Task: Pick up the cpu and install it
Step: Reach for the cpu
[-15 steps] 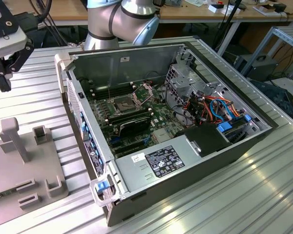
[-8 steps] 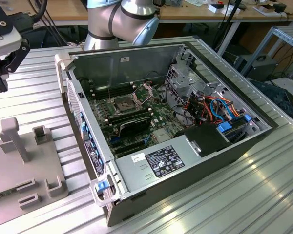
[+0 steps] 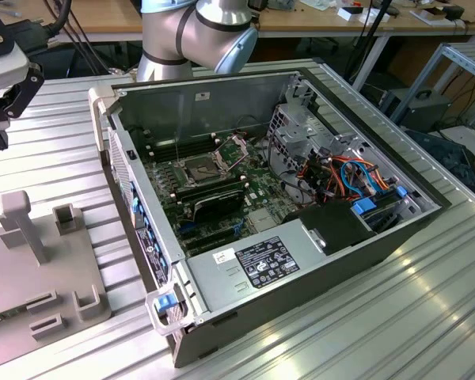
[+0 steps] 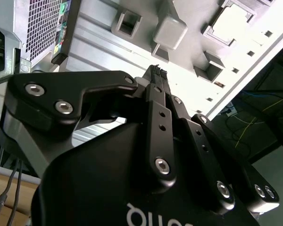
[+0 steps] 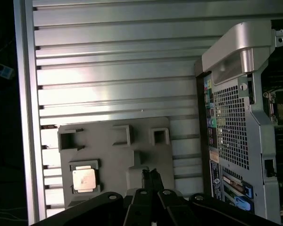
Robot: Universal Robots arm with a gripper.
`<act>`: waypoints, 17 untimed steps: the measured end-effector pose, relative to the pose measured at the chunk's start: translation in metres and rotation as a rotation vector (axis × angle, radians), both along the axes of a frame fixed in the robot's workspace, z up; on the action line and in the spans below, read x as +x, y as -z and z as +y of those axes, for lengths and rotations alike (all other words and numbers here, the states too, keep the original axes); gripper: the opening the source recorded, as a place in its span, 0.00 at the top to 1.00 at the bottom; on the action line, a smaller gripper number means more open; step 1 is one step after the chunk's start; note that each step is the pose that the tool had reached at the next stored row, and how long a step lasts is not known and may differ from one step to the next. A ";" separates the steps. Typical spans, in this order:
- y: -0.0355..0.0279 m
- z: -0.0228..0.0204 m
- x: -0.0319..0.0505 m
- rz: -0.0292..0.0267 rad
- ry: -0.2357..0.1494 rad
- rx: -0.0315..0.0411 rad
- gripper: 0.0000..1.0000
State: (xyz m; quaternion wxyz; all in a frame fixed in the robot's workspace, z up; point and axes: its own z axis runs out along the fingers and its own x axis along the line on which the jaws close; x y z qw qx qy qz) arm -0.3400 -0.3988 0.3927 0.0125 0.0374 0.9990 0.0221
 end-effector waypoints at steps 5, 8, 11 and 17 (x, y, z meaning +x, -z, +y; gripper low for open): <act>0.0000 0.0000 -0.0016 0.0000 0.000 0.0000 0.89; 0.0000 0.0000 -0.0028 0.0000 0.000 0.0000 0.89; 0.0000 0.0000 -0.0035 0.0000 0.000 0.0000 0.89; 0.0000 0.0000 -0.0055 0.0000 0.000 0.0000 0.89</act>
